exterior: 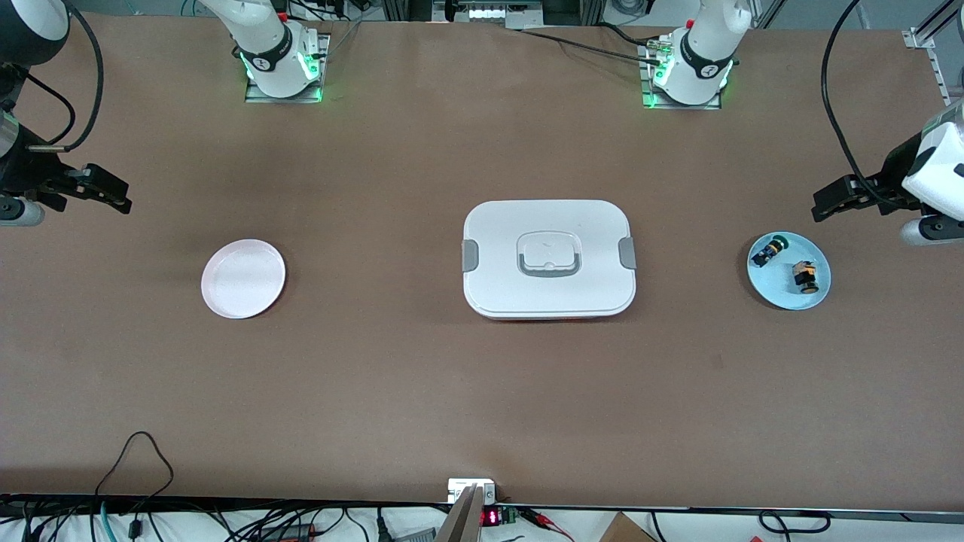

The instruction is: Transfer orange switch to right arm and place

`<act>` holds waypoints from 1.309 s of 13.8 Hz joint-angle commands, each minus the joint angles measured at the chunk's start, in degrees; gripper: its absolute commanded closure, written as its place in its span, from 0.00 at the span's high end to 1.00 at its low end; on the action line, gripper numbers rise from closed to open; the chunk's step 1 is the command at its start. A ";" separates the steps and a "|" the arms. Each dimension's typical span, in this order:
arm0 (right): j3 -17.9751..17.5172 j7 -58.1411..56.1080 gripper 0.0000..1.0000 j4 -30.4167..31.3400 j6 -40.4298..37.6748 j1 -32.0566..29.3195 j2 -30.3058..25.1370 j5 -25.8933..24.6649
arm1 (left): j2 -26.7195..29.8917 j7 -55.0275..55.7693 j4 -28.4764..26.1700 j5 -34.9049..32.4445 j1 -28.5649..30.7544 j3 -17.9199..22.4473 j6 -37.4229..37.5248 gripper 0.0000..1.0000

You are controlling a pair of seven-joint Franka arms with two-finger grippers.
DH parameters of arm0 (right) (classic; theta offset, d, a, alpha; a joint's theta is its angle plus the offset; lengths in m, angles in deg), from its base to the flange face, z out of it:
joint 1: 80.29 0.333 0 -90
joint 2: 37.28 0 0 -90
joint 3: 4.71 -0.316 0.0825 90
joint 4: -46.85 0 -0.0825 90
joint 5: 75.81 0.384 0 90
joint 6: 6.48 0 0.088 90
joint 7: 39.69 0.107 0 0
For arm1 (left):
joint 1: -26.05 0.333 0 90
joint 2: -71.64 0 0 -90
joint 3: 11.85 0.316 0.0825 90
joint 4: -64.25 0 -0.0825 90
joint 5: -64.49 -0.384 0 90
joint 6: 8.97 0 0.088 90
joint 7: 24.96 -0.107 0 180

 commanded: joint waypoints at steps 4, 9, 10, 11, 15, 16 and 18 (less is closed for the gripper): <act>-0.23 -1.17 1.00 -1.45 -2.13 -0.28 0.40 0.85 | 0.27 0.65 0.83 -0.14 -0.95 0.69 0.70 1.00; -0.23 -1.08 1.00 -1.54 -2.22 -0.28 0.49 0.85 | 0.10 -4.15 -1.45 -0.67 0.01 0.87 0.70 1.00; -0.23 -1.08 1.00 -1.54 -2.22 -0.28 0.49 0.85 | -0.16 -12.10 -1.89 -0.67 1.32 0.87 0.53 1.00; -0.23 -1.08 1.00 -1.54 -2.22 -0.28 0.49 0.85 | -0.43 -21.58 -3.12 -1.02 2.47 1.04 -0.52 1.00; -0.23 -1.08 1.00 -1.54 -2.22 -0.28 0.49 0.85 | -1.22 -47.52 -8.56 -3.92 5.63 0.96 -4.82 1.00; -0.23 -1.08 1.00 -1.54 -2.22 -0.28 0.49 0.85 | -1.83 -56.39 -9.71 -4.79 6.86 0.96 -6.32 1.00; -0.23 -1.00 1.00 -1.54 -2.22 -0.28 0.49 0.85 | -2.19 -70.22 -13.65 -4.98 9.06 0.96 -10.00 1.00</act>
